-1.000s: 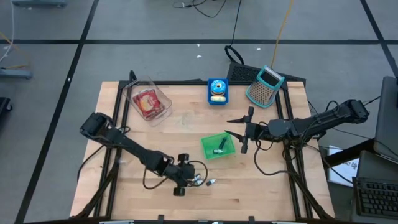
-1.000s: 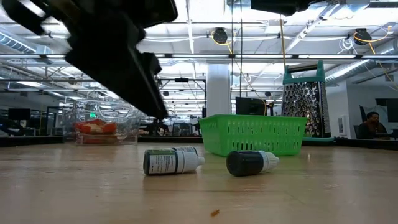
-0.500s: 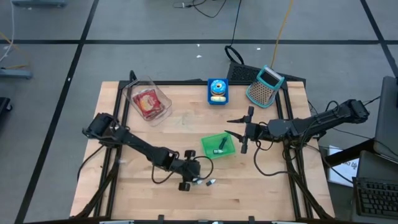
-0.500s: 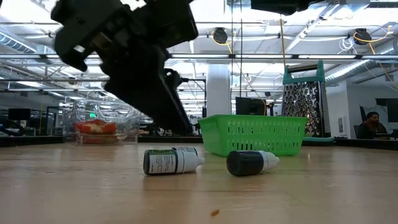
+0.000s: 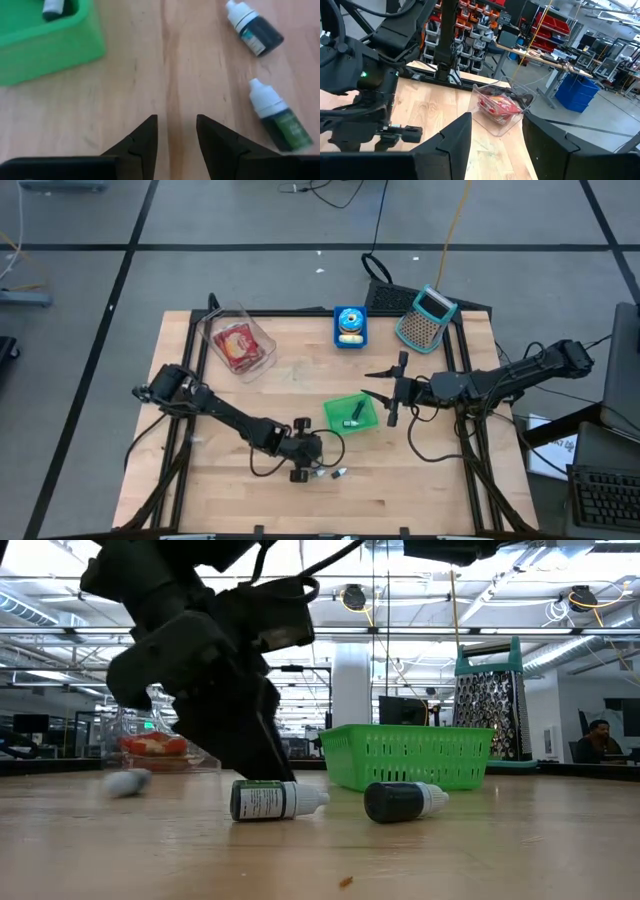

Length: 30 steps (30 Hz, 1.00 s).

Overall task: Pick & Place Food Item
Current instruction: Put the violet food coloring bottle into the green bin

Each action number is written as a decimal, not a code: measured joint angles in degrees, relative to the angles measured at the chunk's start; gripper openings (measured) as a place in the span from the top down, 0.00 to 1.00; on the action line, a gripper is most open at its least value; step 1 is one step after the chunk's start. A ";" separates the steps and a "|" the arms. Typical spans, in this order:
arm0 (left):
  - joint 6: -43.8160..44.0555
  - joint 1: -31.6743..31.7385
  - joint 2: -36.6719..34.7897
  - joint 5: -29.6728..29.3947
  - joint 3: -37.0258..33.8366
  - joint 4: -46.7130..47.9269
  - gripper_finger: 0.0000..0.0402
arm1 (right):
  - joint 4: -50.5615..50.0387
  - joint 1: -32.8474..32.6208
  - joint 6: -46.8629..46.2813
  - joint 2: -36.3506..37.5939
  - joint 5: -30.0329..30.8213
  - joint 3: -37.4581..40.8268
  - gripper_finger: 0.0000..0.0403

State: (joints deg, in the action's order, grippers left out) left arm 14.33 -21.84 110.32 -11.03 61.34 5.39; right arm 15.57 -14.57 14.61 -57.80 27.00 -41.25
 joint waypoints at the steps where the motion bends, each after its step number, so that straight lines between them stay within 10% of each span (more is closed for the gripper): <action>1: 0.50 0.08 -0.60 0.01 -0.02 0.97 0.66 | 0.00 0.00 0.00 0.00 -0.02 -0.01 0.59; 10: 12.85 -0.18 -14.17 -3.31 0.00 28.38 0.66 | -0.42 0.00 0.00 0.00 -0.02 -0.01 0.59; 17: 23.26 -8.37 -20.93 9.77 0.00 52.02 0.66 | -0.92 0.00 0.00 0.00 -0.02 -0.01 0.59; 30: 30.31 -23.60 -18.95 14.78 -2.85 51.46 0.59 | -0.85 0.00 -0.42 0.00 -0.02 -0.01 0.59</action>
State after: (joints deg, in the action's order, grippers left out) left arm 44.64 -45.44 91.37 3.75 58.49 56.85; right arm 14.72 -14.57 14.20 -57.80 26.98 -41.25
